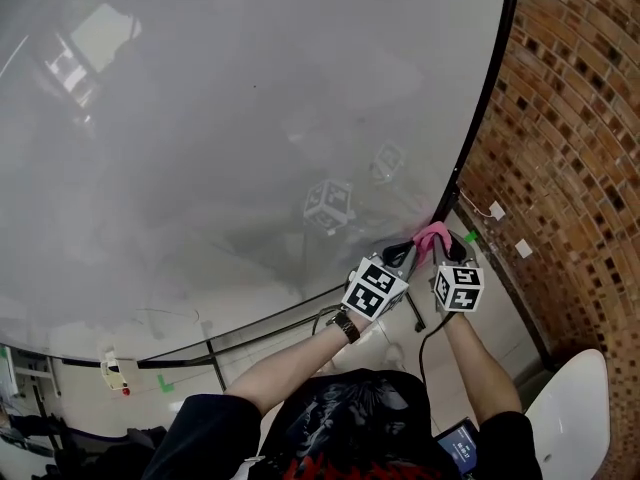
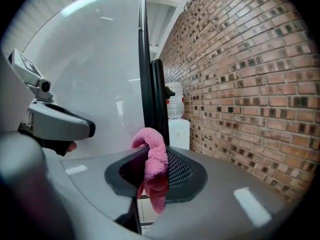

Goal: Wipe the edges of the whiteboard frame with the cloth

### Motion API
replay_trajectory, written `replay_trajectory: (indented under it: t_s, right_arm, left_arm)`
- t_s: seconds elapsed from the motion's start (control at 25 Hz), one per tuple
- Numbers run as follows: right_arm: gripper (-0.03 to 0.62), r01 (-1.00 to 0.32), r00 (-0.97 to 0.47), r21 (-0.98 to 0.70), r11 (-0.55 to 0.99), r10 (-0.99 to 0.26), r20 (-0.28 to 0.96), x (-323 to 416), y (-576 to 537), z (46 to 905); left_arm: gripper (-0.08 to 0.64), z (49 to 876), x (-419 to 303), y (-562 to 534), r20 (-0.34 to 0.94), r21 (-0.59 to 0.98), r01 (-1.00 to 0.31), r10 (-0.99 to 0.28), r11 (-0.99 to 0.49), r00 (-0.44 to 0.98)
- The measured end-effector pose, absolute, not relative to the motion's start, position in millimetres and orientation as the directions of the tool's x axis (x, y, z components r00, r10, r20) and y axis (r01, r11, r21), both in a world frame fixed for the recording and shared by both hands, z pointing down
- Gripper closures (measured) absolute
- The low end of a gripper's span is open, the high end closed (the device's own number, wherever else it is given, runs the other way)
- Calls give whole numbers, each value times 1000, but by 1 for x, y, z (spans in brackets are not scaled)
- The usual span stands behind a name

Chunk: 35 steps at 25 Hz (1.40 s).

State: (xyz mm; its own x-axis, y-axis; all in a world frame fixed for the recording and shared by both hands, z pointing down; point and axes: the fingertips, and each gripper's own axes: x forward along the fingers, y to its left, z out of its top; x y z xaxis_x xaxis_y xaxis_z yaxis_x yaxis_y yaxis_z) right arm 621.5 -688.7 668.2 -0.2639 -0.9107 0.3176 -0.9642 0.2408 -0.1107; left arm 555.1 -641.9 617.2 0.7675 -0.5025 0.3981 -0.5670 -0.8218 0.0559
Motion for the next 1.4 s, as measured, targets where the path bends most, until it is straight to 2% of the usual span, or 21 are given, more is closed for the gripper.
replay_trajectory:
  t_s: [0.28,0.96,1.4]
  right_arm:
    - [512,-972,-233,-73,222,-946,226,627,-692,610]
    - [512,-975,-223,-15,223,-974,-35,644,-694,460]
    - [512,-961,-275,73,268,-954,-115,643,-718,366]
  left_arm:
    - [557,567,567,-646,378,-65,-511,-495,-857,782]
    - [557,441,605,-646,221,-79,-409,-416,-909,882]
    - [557,399,602,-631,167,-172,-404,-431,-898,887]
